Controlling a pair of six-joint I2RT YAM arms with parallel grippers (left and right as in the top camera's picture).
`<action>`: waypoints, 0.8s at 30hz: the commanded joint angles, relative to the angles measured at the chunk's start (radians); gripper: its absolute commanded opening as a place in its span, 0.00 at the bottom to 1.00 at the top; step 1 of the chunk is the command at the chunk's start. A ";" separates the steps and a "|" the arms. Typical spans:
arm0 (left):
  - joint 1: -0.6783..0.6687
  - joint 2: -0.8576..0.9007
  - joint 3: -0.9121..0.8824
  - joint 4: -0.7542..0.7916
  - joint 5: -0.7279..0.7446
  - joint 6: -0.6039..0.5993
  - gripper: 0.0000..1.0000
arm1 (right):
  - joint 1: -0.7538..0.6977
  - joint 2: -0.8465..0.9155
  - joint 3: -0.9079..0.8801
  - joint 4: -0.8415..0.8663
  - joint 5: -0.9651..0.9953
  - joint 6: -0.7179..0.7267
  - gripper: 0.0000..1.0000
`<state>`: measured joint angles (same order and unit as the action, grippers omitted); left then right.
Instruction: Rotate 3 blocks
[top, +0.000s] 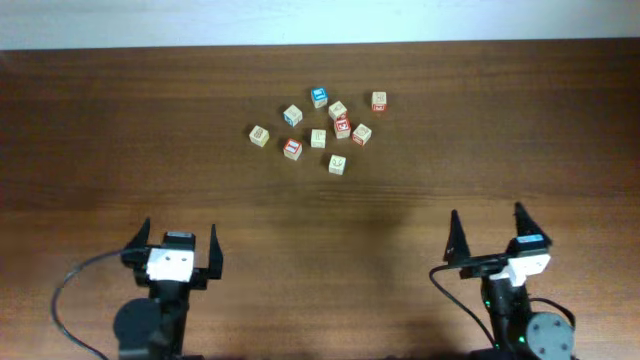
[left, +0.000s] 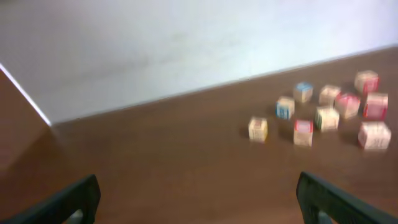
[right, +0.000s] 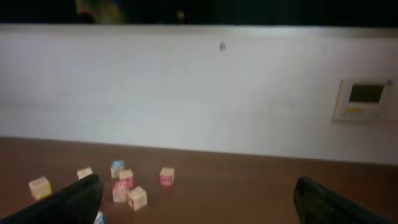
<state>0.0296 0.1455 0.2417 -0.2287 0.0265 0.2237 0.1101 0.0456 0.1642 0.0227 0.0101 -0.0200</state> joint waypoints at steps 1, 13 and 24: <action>0.006 0.124 0.199 -0.072 0.013 -0.014 0.99 | -0.007 0.099 0.140 -0.072 0.001 -0.003 0.98; 0.006 1.116 1.266 -0.884 0.168 -0.013 0.99 | -0.006 0.923 1.050 -0.815 -0.203 -0.036 0.98; 0.006 1.386 1.485 -1.041 0.370 -0.014 0.99 | 0.108 1.753 1.409 -0.871 -0.328 0.290 0.90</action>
<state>0.0303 1.5299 1.7020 -1.2785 0.3550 0.2165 0.1448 1.7493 1.5578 -0.8970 -0.4500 0.0898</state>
